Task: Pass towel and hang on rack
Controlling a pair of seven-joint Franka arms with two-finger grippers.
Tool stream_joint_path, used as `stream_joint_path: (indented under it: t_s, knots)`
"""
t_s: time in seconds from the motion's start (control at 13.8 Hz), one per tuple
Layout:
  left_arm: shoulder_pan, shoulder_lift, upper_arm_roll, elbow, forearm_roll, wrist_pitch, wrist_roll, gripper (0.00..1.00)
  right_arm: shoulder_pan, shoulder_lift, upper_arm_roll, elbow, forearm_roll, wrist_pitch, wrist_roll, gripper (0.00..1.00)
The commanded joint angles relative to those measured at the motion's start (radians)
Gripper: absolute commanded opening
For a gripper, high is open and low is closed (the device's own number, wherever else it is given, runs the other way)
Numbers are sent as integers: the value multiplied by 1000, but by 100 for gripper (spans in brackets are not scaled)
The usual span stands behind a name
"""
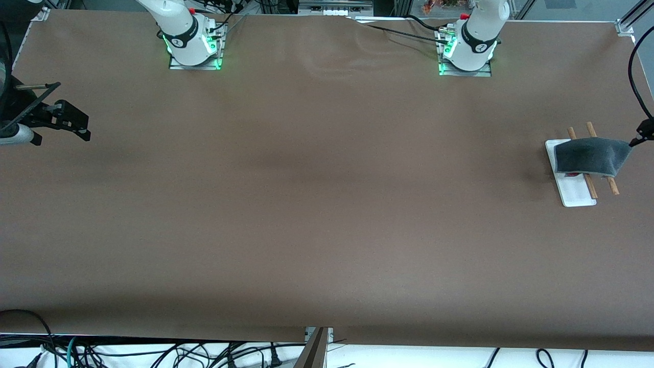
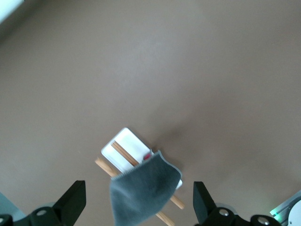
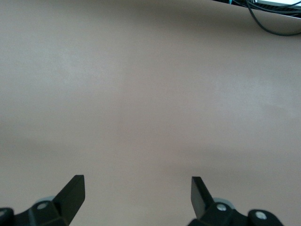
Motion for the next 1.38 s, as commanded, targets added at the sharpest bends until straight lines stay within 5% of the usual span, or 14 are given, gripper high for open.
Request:
stream_joint_path:
  t_s: [0.0, 0.58, 1.31]
  knots:
    - [-64, -100, 41, -137, 22, 82, -124, 100, -2, 18, 0, 35, 10, -18, 1, 100]
    - [-181, -158, 32, -135, 8, 9, -731, 100, -5, 20, -2, 35, 10, -20, -1, 100]
    - [-191, -172, -54, -135, -73, -48, -933, 100, -5, 20, -2, 35, 11, -20, -2, 100]
